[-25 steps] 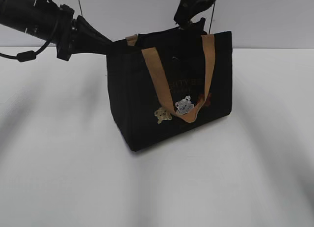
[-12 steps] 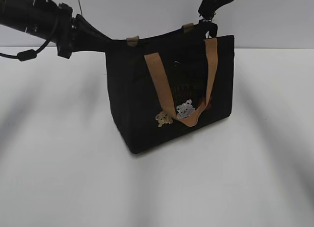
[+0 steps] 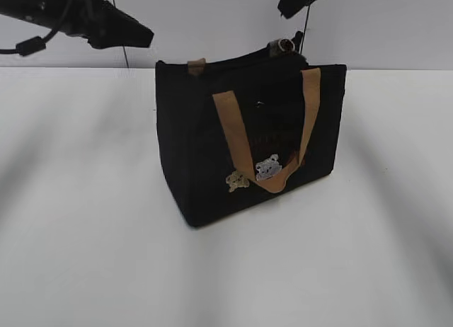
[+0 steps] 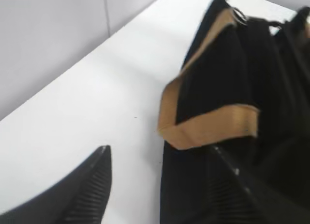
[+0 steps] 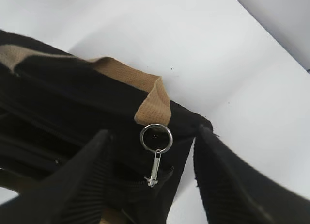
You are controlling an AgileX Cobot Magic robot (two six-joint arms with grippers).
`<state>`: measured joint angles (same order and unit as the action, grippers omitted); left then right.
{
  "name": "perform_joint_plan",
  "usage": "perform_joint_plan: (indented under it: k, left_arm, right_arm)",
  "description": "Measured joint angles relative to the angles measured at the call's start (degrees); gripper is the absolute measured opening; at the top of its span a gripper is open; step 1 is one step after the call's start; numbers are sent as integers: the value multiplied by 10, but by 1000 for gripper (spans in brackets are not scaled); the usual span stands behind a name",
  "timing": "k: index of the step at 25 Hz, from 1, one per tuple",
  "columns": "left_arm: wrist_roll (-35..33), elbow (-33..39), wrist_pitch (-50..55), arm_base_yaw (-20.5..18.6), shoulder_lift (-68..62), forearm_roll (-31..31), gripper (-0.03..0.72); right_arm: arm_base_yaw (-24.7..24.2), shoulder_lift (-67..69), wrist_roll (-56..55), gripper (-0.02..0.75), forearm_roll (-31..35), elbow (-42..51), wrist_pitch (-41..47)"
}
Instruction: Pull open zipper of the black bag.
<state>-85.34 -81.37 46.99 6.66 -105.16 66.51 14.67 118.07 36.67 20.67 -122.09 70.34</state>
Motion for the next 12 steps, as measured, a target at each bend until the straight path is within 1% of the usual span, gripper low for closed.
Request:
perform_joint_plan:
  k: [1,3,4,7,9,11,12]
  left_arm:
    - [33,0,-17,0,14,-21,498]
    - [125,0,-41,0,39,-67,505]
    - [168,0,-48,-1,53,-99,505]
    - [332,0,-51,-6,89,-210,505]
    - [440,0,-50,-8,113,-311,505]
    - [551,0,-42,-8,141,-407,505]
    - [591,0,-35,-8,157,-455,503]
  right_arm:
    - [-1,-7,-21,418,-3,0,0]
    - [-3,-23,-51,424,-18,0,0]
    - [-6,-30,-65,426,-35,0,0]
    - [-20,-53,-104,429,-87,0,0]
    - [-34,-71,-129,429,-116,0,0]
    - [-53,-90,-150,429,-129,0,0]
    - [-63,-102,-157,429,-132,0,0]
